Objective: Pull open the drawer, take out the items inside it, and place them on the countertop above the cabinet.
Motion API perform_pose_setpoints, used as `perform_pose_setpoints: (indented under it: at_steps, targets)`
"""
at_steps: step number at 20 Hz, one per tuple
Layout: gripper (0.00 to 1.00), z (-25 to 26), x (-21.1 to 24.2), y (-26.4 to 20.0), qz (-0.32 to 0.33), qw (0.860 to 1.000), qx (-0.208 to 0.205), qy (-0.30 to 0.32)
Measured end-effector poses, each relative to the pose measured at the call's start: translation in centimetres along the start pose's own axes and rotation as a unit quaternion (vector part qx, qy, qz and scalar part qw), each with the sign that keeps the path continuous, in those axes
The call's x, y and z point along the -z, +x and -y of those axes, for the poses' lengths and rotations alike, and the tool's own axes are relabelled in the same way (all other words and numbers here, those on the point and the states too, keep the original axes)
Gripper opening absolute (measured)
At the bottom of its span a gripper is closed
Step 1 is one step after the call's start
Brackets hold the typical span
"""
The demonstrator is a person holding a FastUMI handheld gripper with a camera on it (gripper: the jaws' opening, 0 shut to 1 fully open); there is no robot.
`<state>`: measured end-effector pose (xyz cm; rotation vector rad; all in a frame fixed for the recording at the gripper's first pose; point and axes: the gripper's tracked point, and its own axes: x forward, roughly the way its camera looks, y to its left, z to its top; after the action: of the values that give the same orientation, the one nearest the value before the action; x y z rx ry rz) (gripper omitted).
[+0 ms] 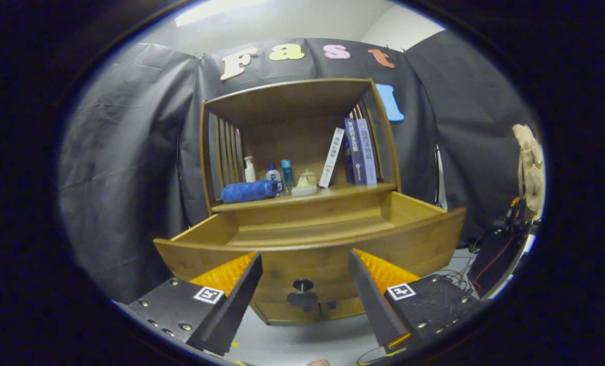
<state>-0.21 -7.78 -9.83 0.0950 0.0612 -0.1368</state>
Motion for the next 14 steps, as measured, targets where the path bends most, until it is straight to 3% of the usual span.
perform_pose_setpoints:
  at_steps: [3, 7, 14]
  targets:
    - [1.0, 0.2, 3.0, 1.5, -0.029, 0.999, 0.0, -0.017]
    - [1.0, 0.8, 2.8, 3.3, -0.008, 1.0, 0.019, -0.02]
    - [0.99, 0.6, 3.2, 4.4, 0.002, 0.999, 0.01, -0.04]
